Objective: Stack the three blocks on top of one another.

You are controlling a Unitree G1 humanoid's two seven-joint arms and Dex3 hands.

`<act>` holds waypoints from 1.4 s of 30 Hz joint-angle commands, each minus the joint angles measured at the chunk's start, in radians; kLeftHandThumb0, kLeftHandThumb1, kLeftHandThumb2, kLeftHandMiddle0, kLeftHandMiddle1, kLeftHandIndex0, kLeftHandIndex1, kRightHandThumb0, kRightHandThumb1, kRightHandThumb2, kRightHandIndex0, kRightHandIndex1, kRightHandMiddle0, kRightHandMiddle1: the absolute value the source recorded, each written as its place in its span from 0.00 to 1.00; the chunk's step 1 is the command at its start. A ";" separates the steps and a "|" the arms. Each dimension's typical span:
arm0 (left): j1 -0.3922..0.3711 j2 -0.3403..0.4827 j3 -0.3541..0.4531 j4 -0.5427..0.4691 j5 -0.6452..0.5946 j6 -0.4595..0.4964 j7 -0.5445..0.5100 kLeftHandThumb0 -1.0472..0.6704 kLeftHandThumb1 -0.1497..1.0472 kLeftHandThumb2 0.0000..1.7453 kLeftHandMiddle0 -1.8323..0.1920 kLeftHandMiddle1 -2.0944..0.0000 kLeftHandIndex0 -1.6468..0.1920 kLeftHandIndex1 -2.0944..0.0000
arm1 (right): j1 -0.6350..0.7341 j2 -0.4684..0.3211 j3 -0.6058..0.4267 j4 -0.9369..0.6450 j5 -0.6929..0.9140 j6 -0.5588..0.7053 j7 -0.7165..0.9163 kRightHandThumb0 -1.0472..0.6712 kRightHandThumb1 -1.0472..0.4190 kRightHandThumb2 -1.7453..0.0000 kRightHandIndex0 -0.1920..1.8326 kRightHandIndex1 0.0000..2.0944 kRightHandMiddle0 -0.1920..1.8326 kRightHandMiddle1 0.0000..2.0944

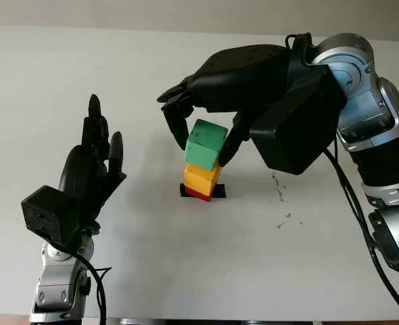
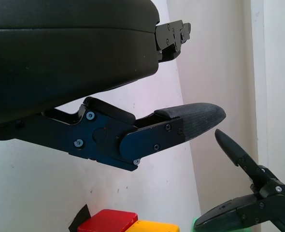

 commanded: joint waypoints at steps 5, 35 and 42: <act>0.013 -0.005 -0.004 -0.027 0.003 0.017 0.009 0.18 1.00 0.40 1.00 1.00 1.00 1.00 | 0.005 -0.019 -0.011 -0.024 -0.001 0.017 0.006 0.38 0.09 0.97 0.18 0.02 0.29 0.69; 0.028 -0.015 -0.011 -0.031 0.014 0.002 0.029 0.18 1.00 0.39 1.00 0.99 1.00 1.00 | 0.034 -0.003 0.005 0.045 0.001 -0.065 -0.004 0.38 0.09 0.97 0.22 0.02 0.26 0.74; 0.034 -0.014 -0.015 -0.027 0.016 -0.004 0.024 0.17 1.00 0.39 1.00 1.00 1.00 1.00 | 0.034 0.001 0.000 0.045 0.013 -0.066 -0.005 0.39 0.09 0.97 0.21 0.02 0.28 0.71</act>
